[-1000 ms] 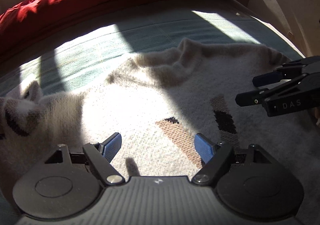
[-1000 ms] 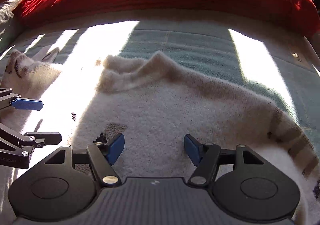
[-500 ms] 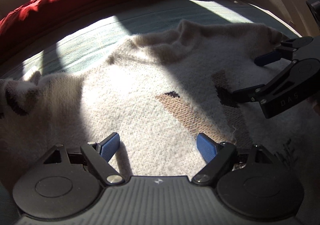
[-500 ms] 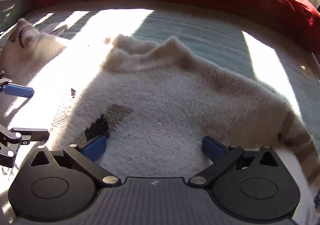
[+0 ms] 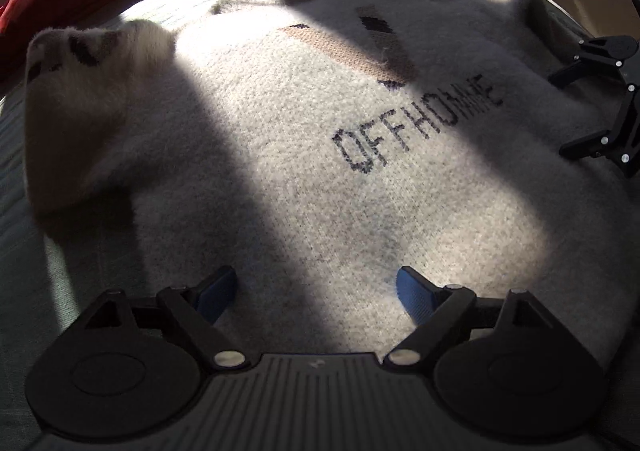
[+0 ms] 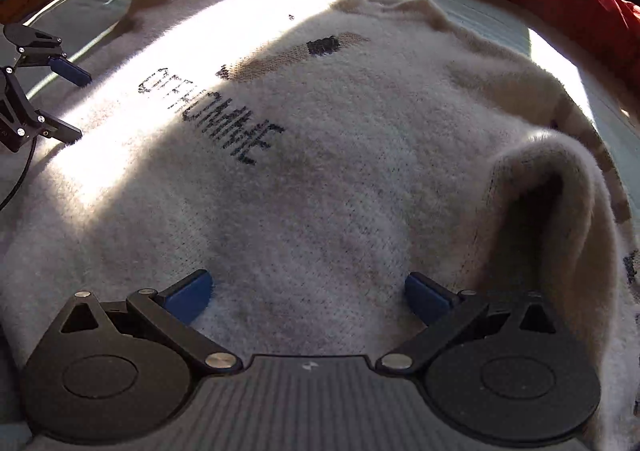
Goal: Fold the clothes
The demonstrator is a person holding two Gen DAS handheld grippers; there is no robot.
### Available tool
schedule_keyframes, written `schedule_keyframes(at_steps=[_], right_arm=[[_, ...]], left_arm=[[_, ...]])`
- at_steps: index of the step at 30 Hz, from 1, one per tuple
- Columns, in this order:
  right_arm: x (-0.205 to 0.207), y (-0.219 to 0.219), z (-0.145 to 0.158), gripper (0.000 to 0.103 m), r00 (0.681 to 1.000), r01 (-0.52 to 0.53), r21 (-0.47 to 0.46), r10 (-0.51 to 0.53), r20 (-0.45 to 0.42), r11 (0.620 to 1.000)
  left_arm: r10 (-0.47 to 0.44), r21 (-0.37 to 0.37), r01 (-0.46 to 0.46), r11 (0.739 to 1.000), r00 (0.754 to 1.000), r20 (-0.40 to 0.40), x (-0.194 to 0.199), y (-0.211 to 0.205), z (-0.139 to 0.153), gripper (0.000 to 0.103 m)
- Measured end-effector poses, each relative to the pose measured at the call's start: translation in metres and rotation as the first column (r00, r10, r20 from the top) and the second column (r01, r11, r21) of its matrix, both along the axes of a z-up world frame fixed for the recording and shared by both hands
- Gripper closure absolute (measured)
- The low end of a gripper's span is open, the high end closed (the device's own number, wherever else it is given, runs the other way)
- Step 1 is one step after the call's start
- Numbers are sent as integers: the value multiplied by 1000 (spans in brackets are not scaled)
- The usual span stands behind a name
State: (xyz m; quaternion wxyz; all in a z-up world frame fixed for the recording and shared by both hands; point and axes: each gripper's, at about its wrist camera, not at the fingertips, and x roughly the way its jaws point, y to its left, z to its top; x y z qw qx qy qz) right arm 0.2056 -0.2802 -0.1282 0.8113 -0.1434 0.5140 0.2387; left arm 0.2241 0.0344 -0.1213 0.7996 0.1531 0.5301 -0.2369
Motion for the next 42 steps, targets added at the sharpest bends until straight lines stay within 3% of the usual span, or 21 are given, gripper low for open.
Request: schedule_keyframes(at_steps=[5,10,14,19,23,30,34,38,42], right_arm=[[2,10,8,0,998,-49,-52,47,-38,997],[28,39,24,0,990,-113,-20,114,79,993],[52,58,-4,0,989,-146,-33,147,19,989],[43,47,-12,0,994,-85,34,82,68,996],[33,44,-10,0,995,-57,31,54,85,998],[-11,16,-3,0,999,50,14,-50,11,999],[-30,-1,5,0,996,89,8,-89,-14,996],[-31,-18,19,0,982,185,13,-185,21,983],[-21,-52,21,0,937,346,36,-348,44,937]], left_arm=[[-17,13,18,1000,999,-27,-1,2,9,15],[-97,-29,101,994,990,105,25,-18,31,15],[-142,-39,149,988,979,144,57,-42,15,15],[-138,-53,144,988,985,103,59,-41,-11,10],[-80,-67,84,994,995,59,53,-31,-10,8],[-37,-44,36,998,999,-28,29,-11,-9,3],[-27,-4,27,1000,999,-46,33,-21,-3,4],[-101,-40,101,994,995,7,39,-48,18,5],[-204,-69,206,976,978,34,47,-83,29,5]])
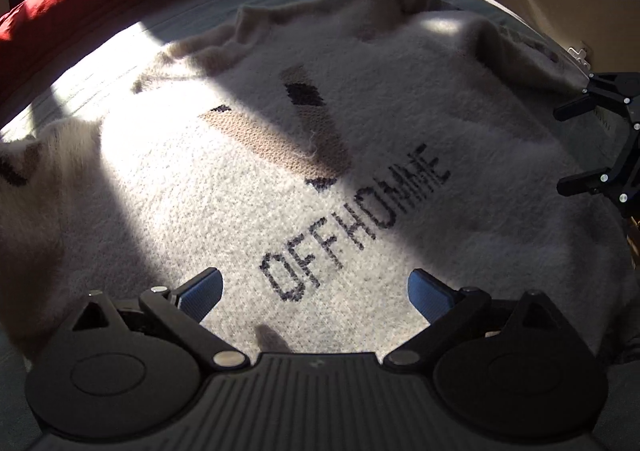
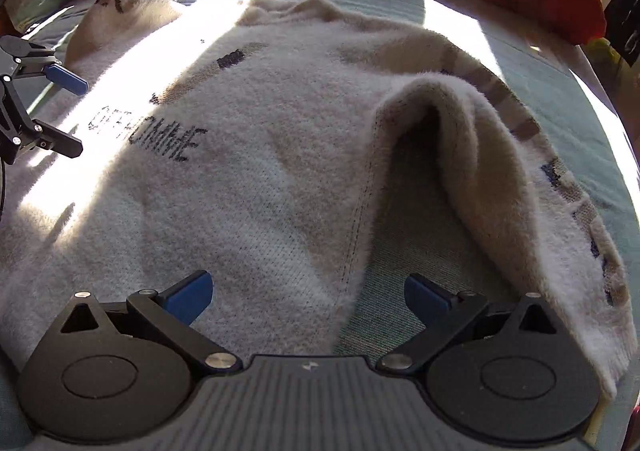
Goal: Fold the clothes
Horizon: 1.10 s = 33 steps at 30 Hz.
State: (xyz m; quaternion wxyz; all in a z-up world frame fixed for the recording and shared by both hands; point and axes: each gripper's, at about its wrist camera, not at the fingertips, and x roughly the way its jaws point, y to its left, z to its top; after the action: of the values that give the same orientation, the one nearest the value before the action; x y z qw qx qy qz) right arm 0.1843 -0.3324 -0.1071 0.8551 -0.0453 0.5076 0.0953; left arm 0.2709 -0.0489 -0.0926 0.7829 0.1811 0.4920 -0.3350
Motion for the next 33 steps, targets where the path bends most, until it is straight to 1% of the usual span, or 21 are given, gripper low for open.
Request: schedule_keyframes(at_steps=[2,5,9,12,14,20,23,24,26,27,29,30,32,33], right_arm=[[6,-17,-5,0,998,66,5,-66,11,998],[17,-36,-14,0,992,123,15,-123,35,992],[35,-57,-27,0,987,159,88,-161,13,983],[39,-74,-29,0,987,155,148,-158,5,977],[37,-83,-26,0,985,171,171,-172,-5,970],[14,-108,-23,0,965,262,121,-257,-62,957],[-2,-128,-24,0,939,340,74,-333,-89,937],[-8,-137,-25,0,925,373,55,-367,-95,926],[-18,-159,-26,0,890,451,37,-446,-99,892],[-23,-171,-26,0,864,499,48,-493,-102,865],[-33,-195,-25,0,801,597,90,-587,-115,797],[-37,-206,-25,0,768,640,129,-629,-121,757],[-46,-227,-26,0,697,715,218,-704,-138,665],[-50,-236,-29,0,657,746,273,-737,-158,607]], left_arm=[[-45,-9,45,999,999,4,2,-17,1,5],[-97,-4,97,995,995,6,2,-40,-2,5],[-153,1,153,988,988,2,2,-63,-4,5],[-179,8,179,984,984,-5,3,-73,-4,5],[-192,11,193,981,981,-9,4,-79,-4,5],[-217,30,217,976,976,-10,10,-94,-6,5],[-242,35,243,970,970,-9,12,-100,-6,5],[-251,35,251,967,968,-10,13,-101,-7,5],[-269,43,269,962,963,-18,16,-105,-11,5],[-273,48,274,961,962,-19,17,-107,-13,5],[-278,50,279,959,960,-24,20,-110,-16,5],[-279,47,281,959,960,-28,22,-112,-17,5],[-286,40,287,957,958,-34,24,-117,-18,5],[-293,37,294,955,955,-36,25,-120,-19,5]])
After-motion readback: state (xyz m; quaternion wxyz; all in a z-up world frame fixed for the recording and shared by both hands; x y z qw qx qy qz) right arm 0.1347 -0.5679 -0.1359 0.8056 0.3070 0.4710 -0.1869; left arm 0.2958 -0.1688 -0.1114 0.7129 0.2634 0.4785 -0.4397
